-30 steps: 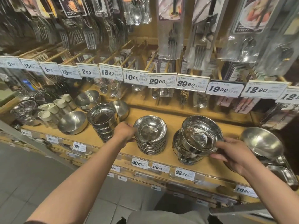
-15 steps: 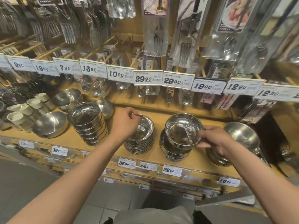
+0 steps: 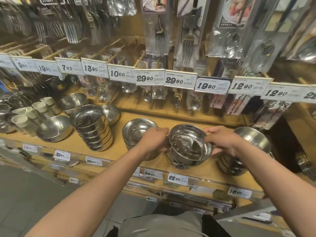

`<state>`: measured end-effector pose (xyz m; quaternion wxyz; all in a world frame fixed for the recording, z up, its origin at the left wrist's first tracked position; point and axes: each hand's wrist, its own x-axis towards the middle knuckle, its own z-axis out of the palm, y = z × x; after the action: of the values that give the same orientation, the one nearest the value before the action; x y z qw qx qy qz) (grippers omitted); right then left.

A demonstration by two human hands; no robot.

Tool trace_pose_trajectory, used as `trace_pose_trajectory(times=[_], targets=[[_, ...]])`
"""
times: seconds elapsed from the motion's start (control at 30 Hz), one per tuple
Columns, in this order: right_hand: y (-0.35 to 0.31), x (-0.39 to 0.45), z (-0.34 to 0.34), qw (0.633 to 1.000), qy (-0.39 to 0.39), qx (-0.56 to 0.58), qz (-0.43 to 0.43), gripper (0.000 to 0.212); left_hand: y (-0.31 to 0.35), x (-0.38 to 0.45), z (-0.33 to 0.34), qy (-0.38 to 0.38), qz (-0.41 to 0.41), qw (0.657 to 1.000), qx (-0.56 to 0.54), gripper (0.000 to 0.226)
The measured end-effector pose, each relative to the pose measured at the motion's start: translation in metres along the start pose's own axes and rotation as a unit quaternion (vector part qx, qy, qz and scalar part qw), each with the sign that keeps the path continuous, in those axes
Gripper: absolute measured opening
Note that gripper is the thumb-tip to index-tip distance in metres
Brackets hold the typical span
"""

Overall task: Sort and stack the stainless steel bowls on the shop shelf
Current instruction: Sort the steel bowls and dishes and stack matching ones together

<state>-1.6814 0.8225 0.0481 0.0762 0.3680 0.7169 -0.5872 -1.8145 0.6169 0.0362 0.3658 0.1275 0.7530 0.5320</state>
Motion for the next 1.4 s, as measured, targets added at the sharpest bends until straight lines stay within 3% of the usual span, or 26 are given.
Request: trace_pose_trajectory(times=[0.1, 0.17, 0.23, 0.33, 0.43, 0.5, 0.6, 0.7, 0.93, 1.2, 1.4], targets=[[-0.015, -0.010, 0.000, 0.998, 0.002, -0.054, -0.035, 0.028, 0.014, 0.005, -0.004, -0.055, -0.009, 0.997, 0.058, 0.037], [-0.021, -0.013, 0.002, 0.995, 0.021, -0.084, -0.055, 0.025, 0.018, 0.006, -0.005, -0.069, -0.009, 0.991, 0.111, 0.030], [-0.022, -0.013, 0.004, 0.994, 0.048, -0.078, -0.061, 0.022, 0.018, 0.006, -0.003, -0.039, -0.008, 0.990, 0.133, 0.022], [-0.010, -0.012, 0.004, 0.995, 0.079, -0.039, -0.045, 0.034, 0.013, 0.006, 0.007, 0.041, -0.030, 0.993, 0.102, 0.024], [0.006, -0.011, 0.012, 0.997, 0.068, 0.034, 0.000, 0.044, 0.007, 0.003, 0.018, 0.083, -0.071, 0.993, 0.041, 0.020], [0.014, -0.010, 0.020, 0.995, 0.061, 0.076, 0.012, 0.036, 0.003, 0.003, 0.025, 0.098, -0.081, 0.991, 0.039, 0.015], [0.020, -0.007, 0.030, 0.992, 0.084, 0.094, 0.001, 0.025, -0.003, 0.004, 0.034, 0.107, -0.086, 0.989, 0.050, 0.020], [0.027, -0.001, 0.036, 0.988, 0.106, 0.109, -0.001, 0.033, -0.010, 0.006, 0.037, 0.130, -0.073, 0.986, 0.079, 0.021], [0.046, 0.009, 0.044, 0.983, 0.125, 0.129, -0.018, 0.030, -0.016, 0.002, 0.045, 0.156, -0.023, 0.946, 0.283, 0.035], [0.056, 0.017, 0.046, 0.983, 0.123, 0.134, 0.002, 0.026, -0.017, 0.011, 0.049, 0.158, -0.020, 0.939, 0.306, 0.034], [0.064, 0.013, 0.051, 0.980, 0.126, 0.153, -0.018, 0.038, -0.020, 0.016, 0.049, 0.167, -0.012, 0.940, 0.299, 0.032]])
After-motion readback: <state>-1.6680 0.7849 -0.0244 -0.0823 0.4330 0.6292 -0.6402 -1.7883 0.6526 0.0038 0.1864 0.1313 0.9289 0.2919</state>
